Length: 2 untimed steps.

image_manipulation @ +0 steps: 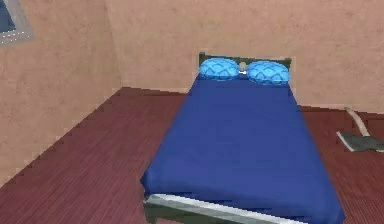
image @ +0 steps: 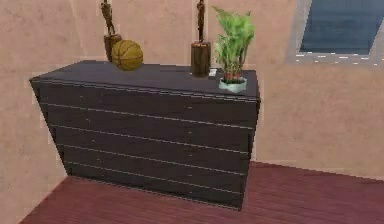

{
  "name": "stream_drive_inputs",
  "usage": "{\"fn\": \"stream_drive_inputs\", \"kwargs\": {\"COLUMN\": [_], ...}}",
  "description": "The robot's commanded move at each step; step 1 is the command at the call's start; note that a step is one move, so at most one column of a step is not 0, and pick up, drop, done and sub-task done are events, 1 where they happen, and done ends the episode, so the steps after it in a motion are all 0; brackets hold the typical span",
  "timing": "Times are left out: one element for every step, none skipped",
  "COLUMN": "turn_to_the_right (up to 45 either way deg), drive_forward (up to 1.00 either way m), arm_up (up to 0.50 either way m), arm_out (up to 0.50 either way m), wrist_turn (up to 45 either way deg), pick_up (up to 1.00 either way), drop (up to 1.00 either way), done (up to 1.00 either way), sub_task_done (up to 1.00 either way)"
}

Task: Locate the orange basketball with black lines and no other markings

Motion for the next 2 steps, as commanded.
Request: {"fn": "stream_drive_inputs", "kwargs": {"turn_to_the_right": [0.0,-24.0], "drive_forward": [0.55,0.0], "arm_up": [0.0,0.0], "arm_out": [0.0,0.0], "wrist_turn": [0.0,0.0], "pick_up": [0.0,0.0], "drop": [0.0,0.0], "done": [0.0,0.0], "sub_task_done": [0.0,0.0]}}
